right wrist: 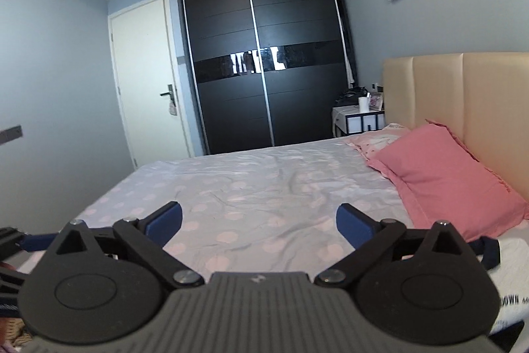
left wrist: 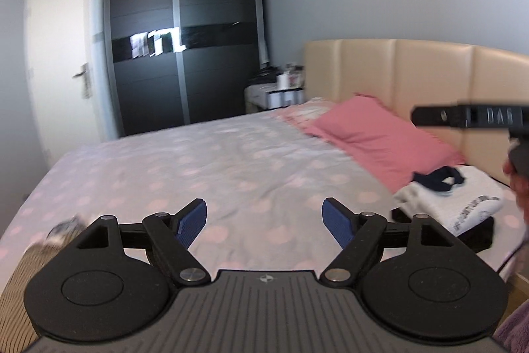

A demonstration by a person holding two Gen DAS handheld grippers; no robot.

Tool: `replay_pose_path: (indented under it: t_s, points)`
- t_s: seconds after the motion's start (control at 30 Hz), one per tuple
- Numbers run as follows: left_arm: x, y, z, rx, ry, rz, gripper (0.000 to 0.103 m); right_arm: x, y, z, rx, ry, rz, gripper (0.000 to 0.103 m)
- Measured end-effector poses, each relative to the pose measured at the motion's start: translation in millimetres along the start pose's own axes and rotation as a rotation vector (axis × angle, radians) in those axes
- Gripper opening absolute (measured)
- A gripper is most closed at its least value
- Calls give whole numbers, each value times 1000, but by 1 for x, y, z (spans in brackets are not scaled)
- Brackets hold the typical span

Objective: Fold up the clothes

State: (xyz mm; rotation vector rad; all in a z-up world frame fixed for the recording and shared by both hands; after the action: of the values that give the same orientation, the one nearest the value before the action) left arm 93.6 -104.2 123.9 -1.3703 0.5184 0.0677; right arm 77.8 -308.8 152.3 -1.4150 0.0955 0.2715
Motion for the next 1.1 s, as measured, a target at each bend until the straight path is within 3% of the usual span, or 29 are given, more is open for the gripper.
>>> replay_pose_path:
  t_s: [0.1, 0.23, 0.5, 0.67, 0.8, 0.9, 1.1]
  points:
    - [-5, 19, 20, -41, -62, 21, 77, 2, 26, 34, -53, -17, 8, 101]
    - [-7, 49, 45, -107, -138, 42, 77, 2, 61, 66, -3, -43, 27, 101]
    - [-1, 123, 62, -152, -191, 126, 77, 9, 146, 105, -82, 48, 84, 101]
    - [3, 167, 70, -174, -214, 174, 77, 6, 192, 101, -30, 149, 97, 101]
    - [11, 181, 69, -143, -217, 165, 77, 20, 231, 88, -7, 204, 176, 101]
    - [18, 187, 67, -129, -216, 171, 77, 28, 256, 90, -14, 206, 231, 101]
    - [31, 203, 69, -150, -214, 223, 77, 43, 272, 110, -94, 141, 256, 101]
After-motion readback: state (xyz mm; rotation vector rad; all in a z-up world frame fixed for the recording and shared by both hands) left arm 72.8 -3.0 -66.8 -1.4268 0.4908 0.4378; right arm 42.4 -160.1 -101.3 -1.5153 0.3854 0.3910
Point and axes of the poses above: each gripper's, at about its wrist camera, not at the fingertips, and x roughly the way its jaws point, z to its left, y to its underside, the point moved 10 cm from there along x, roughly the way its jaws point, and after that the axes turned 6 degrees about -y, right-handed, at the moved point
